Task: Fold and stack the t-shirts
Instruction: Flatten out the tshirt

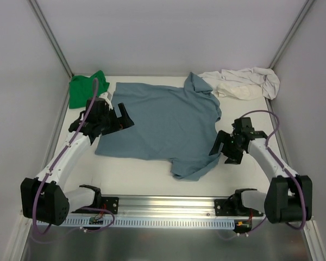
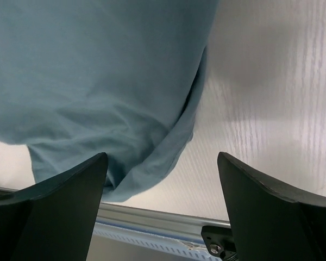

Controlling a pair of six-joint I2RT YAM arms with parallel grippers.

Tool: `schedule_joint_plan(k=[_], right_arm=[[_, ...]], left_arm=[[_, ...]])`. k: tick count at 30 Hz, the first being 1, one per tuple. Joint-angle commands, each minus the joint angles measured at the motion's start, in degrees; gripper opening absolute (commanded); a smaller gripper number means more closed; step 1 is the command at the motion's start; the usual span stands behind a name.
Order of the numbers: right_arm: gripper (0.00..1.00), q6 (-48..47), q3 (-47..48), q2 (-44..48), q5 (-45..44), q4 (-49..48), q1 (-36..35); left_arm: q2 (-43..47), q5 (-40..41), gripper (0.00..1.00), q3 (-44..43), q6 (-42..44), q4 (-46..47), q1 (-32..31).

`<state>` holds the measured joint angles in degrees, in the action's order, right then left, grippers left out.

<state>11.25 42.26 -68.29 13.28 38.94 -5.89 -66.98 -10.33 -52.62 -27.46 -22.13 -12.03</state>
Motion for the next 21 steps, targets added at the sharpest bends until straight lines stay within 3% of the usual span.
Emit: schedule_joint_plan(k=[1, 3, 8, 9, 10, 11, 15, 21], right_arm=[[0.86, -1.49, 0.10, -5.34, 0.87, -4.74, -0.70], [0.81, -1.40, 0.10, -7.37, 1.66, -5.98, -0.70], [0.47, -1.58, 0.36, -12.55, 3.15, -8.09, -0.70], [0.38, -1.58, 0.45, -13.52, 3.51, -8.09, -0.70], [0.12, -1.58, 0.72, -14.40, 3.68, -7.91, -0.70], [0.01, -1.58, 1.15, -15.63, 3.77, -7.48, -0.70], [0.00, -2.19, 2.56, -14.94, 1.49, -5.72, -0.70], [0.00, -5.88, 7.91, -11.26, -11.06, 3.41, 0.52]], left_arm=[[0.19, -1.63, 0.98, -5.03, -0.40, -0.89, -0.45], [-0.86, -1.54, 0.99, -7.05, 0.04, -1.68, -0.45], [-2.27, -0.57, 0.99, -10.21, 0.65, -2.30, -0.45], [-2.97, -0.57, 0.99, -10.74, 0.83, -2.56, -0.45], [-3.42, -0.31, 0.99, -11.62, 0.92, -2.83, -0.45], [-3.68, -0.31, 0.99, -12.06, 1.18, -3.09, -0.45], [-5.70, -0.39, 0.99, -13.91, 1.54, -3.44, -0.45], [-7.02, 0.04, 0.99, -15.76, 2.15, -3.36, -0.45]])
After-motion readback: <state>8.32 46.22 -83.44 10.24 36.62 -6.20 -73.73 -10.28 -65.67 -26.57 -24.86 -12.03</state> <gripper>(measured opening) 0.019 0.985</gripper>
